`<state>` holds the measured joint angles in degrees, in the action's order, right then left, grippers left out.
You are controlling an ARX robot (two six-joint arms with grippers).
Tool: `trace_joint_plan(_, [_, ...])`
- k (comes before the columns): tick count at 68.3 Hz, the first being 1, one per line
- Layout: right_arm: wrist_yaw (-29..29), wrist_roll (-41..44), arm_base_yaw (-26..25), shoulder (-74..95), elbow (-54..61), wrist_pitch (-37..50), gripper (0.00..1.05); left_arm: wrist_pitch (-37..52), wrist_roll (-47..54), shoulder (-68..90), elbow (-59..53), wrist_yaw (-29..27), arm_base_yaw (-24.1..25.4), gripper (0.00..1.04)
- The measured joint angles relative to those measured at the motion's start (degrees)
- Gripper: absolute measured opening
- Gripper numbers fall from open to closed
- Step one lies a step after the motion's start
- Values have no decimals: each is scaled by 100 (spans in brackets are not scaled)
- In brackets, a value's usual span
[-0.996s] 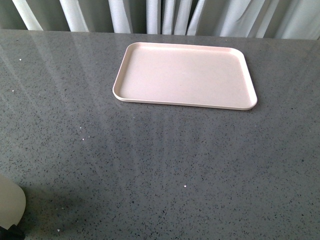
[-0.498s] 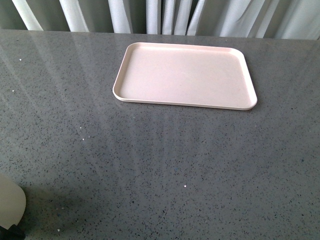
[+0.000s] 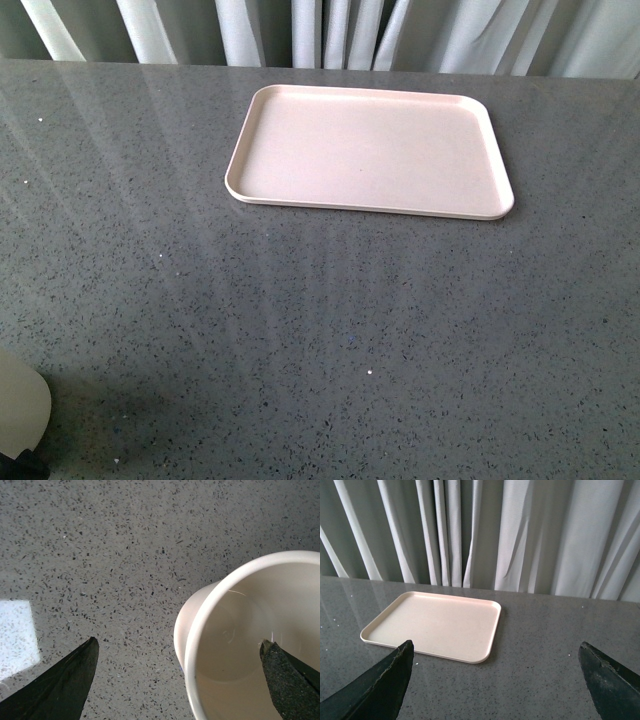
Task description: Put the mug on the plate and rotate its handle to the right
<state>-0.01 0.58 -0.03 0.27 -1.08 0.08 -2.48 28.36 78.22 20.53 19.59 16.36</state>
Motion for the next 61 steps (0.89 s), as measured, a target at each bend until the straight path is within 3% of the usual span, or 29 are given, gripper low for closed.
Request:
trace_joint_plan(40, [0, 0, 0, 0, 0, 0, 96, -57, -339, -37, -4, -79, -262, 3])
trace_joint_plan(61, [0, 0, 0, 0, 0, 0, 96, -621, -608, -643, 17, -83, -483, 2])
